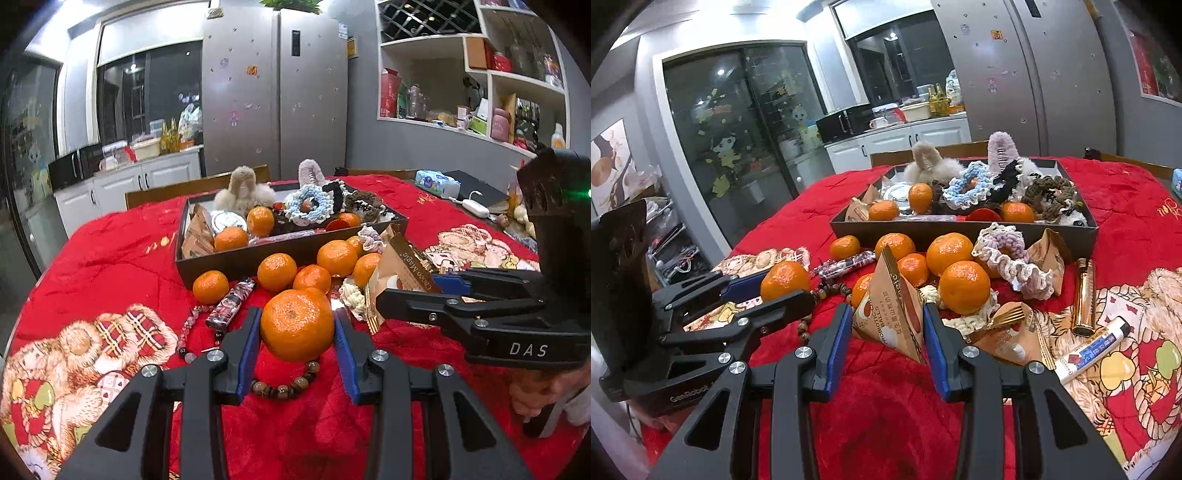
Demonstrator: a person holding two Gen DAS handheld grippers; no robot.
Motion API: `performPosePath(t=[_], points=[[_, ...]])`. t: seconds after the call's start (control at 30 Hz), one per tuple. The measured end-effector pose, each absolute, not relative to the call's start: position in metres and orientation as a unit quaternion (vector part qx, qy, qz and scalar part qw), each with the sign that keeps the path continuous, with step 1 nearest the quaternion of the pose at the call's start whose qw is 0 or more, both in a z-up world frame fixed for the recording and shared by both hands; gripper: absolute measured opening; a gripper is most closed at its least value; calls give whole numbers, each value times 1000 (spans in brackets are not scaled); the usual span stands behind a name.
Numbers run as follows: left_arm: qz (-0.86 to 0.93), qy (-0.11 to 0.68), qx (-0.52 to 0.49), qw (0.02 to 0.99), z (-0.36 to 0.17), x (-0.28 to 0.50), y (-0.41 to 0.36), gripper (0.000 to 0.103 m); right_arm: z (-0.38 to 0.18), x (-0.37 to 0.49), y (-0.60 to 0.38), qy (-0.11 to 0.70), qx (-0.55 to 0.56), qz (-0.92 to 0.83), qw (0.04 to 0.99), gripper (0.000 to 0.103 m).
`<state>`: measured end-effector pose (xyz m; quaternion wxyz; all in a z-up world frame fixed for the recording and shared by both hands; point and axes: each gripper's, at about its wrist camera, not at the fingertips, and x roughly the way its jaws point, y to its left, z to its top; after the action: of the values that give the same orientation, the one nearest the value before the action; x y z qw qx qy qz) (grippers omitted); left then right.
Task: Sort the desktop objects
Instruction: 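Carry the held snack packet and orange with both grippers toward the dark tray box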
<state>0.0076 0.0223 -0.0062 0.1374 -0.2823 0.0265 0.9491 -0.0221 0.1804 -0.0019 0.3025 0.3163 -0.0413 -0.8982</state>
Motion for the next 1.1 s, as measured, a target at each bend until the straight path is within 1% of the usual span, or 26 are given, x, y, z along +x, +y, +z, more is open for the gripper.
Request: performPosePath(t=[0.1,0.17,0.33,0.53,0.8,1.1], points=[[943,-3,-303,138,-9,-2,12,39,-2,-27,179,-49,320,-898,297,38],[941,-16,-317,122,-12,-10,5,39,-5,-34,181,-70,333,-893,294,38],[945,-14,-315,92,-10,-18,-4,39,-12,-48,184,-99,358,-883,288,38],[947,-19,-305,97,1,-20,-6,39,0,-43,179,-78,340,-892,289,38],[941,-16,-322,102,4,-23,-1,39,7,-50,166,-61,333,-892,299,38],[941,-22,-322,98,27,-60,-5,39,19,-78,157,-56,335,-893,295,38]])
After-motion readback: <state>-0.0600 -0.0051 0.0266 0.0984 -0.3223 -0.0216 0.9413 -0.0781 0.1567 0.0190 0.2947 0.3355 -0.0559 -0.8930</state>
